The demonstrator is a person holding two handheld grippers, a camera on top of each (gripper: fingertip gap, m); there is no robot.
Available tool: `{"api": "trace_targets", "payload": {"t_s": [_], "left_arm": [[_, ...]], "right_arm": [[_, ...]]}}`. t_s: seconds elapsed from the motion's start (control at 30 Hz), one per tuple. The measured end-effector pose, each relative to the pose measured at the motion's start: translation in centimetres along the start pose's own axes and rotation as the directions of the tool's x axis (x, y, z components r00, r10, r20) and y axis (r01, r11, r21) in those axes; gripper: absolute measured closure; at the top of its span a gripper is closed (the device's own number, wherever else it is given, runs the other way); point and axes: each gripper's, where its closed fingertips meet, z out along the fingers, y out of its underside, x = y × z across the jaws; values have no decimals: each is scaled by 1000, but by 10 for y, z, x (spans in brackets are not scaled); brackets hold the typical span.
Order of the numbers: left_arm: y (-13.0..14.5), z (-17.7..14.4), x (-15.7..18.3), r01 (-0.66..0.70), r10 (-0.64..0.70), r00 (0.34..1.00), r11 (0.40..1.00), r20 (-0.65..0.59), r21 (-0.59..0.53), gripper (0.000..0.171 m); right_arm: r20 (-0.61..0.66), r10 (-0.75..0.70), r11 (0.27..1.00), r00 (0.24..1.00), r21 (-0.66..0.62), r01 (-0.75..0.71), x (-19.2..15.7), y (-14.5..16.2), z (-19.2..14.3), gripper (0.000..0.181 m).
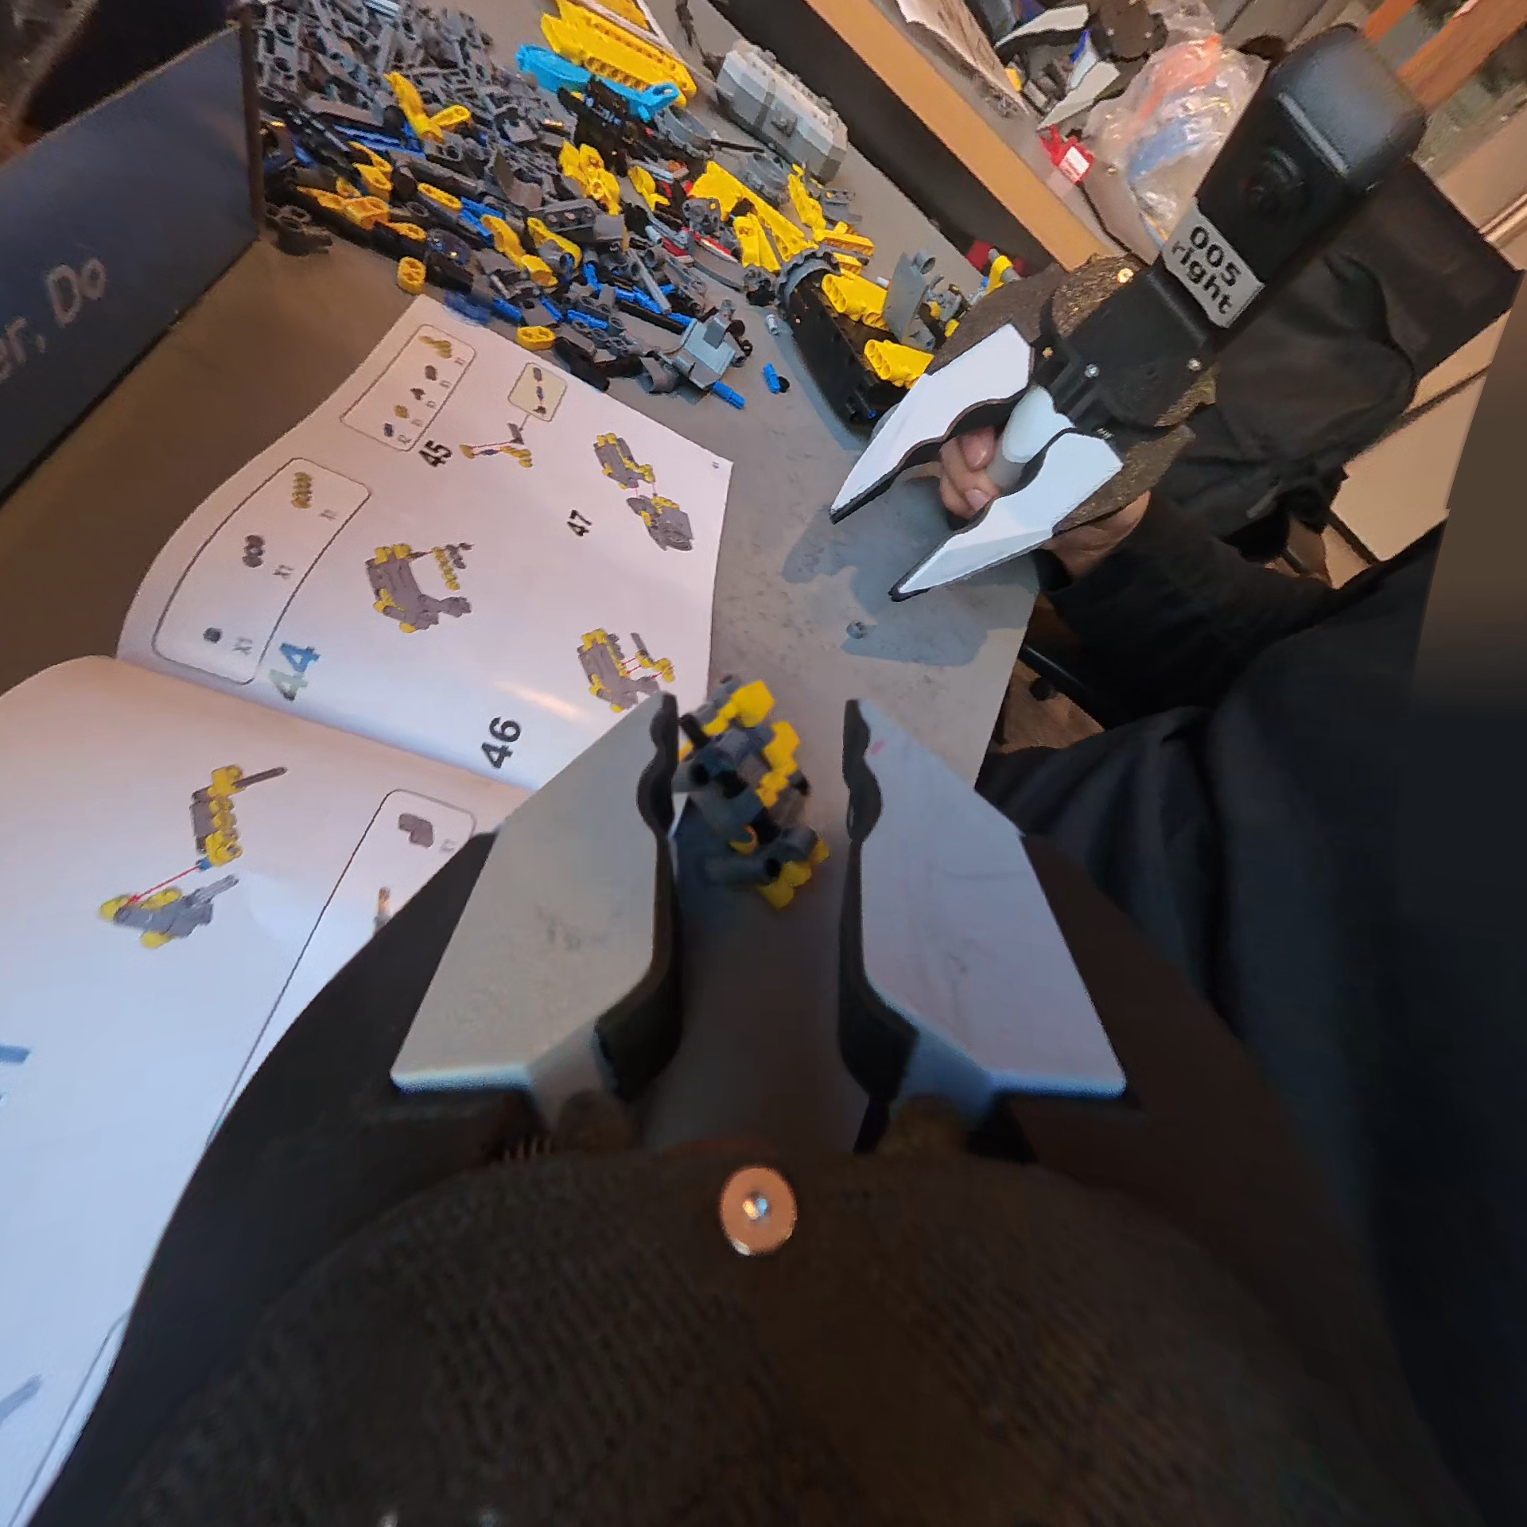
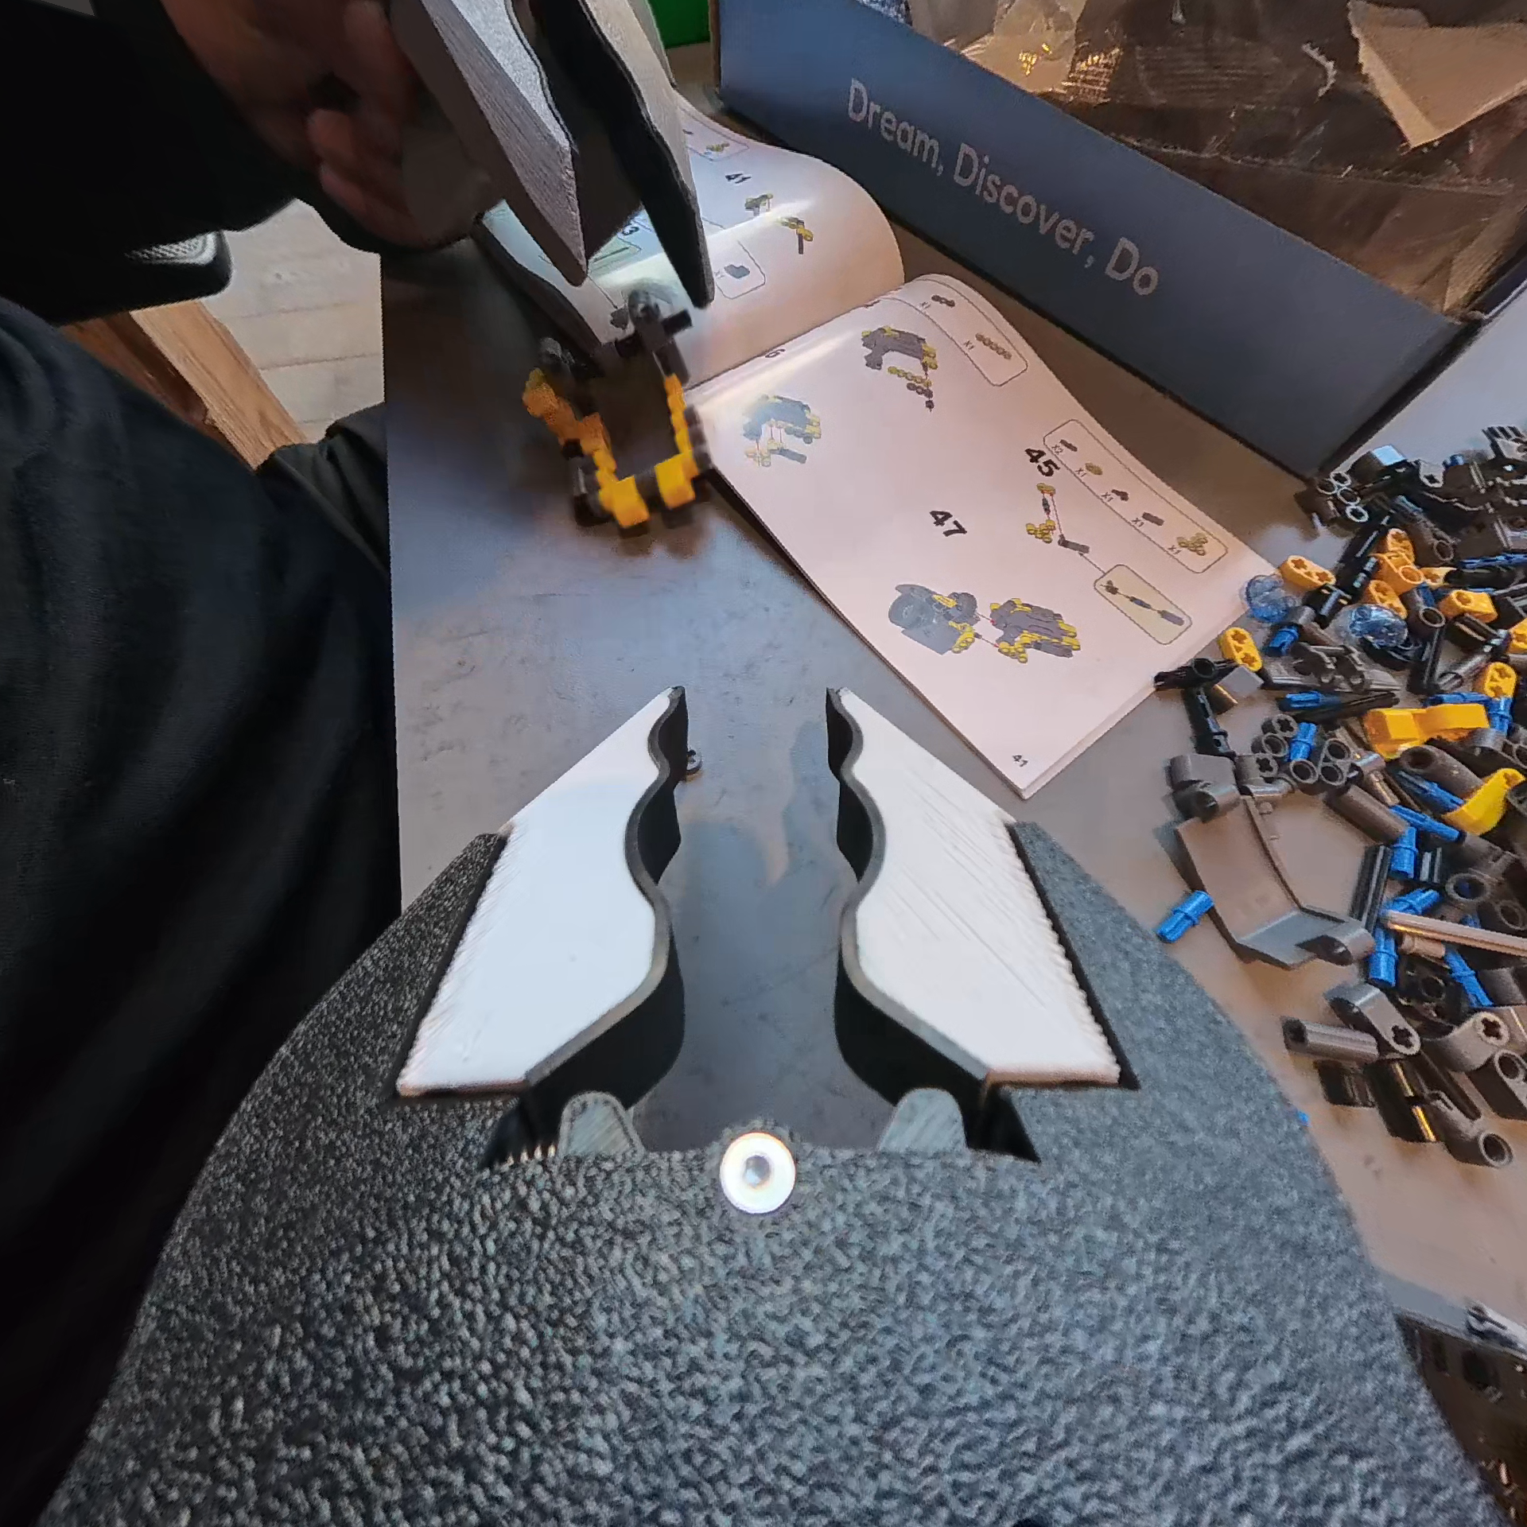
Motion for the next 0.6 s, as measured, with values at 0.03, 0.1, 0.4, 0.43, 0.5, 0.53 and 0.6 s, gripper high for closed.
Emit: {"api": "trace_targets", "payload": {"t_s": [0.03,0.1,0.4,0.43,0.5,0.53,0.6], "left_arm": [[1,-2,-2,0,0,1000,1000,11,2,133],[3,-6,-4,6,-6,1000,1000,25,7,133],[13,-9,-3,11,-11,999,1000,35,-5,132],[15,-8,-2,5,-5,999,1000,35,-11,132],[16,-7,0,-8,9,999,1000,36,-17,132],[17,-7,1,-18,18,999,1000,40,-18,133],[18,-6,1,-33,35,998,999,52,-30,133]], "right_arm": [[0,-1,1000,1000,-1,1,0,0,0,148],[3,-2,1000,1000,-3,2,-1,0,0,148],[0,-12,1000,1000,-12,12,-1,1,1,148],[-1,-13,1000,1000,-11,13,-1,1,1,148],[-2,-14,1000,1000,-10,14,-1,1,1,149],[-1,-14,1000,1000,-10,14,-1,1,1,148],[0,-13,1000,1000,-13,13,-1,2,2,148]]}}
